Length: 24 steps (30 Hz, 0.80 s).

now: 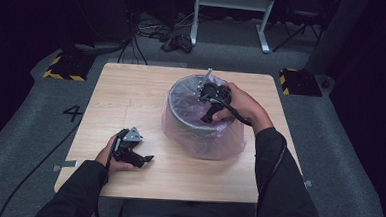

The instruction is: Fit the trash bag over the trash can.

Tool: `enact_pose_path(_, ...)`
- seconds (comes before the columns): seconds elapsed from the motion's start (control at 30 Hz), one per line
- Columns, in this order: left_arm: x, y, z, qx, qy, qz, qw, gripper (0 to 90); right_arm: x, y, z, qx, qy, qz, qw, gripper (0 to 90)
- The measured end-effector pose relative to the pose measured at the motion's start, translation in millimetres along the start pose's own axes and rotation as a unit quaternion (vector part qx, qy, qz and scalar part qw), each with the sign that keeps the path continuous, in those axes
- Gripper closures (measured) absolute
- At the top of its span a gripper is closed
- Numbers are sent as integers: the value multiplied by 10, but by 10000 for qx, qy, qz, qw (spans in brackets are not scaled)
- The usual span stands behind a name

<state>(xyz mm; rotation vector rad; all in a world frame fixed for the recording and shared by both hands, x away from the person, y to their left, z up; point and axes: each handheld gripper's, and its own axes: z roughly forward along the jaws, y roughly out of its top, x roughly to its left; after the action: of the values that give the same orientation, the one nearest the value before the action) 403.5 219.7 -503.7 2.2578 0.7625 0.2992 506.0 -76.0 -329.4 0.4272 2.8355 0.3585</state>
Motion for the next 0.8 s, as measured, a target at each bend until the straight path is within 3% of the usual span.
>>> enact_pose_path(0.07,0,0,0,0,0,0,10000,99,-20,-17,-45,-306,-103,22,9995,234)
enact_pose_path(0.27,0,0,0,-1,1,0,10000,99,-23,-102,-206,-807,-178,180,9964,229)
enact_pose_path(0.5,-1,1,0,-1,15,-3,10000,99,-58,-297,-417,-1629,-353,451,9850,226)
enact_pose_path(0.8,-3,2,2,-4,19,-13,10000,99,-52,-471,-498,-2086,-557,779,9733,223)
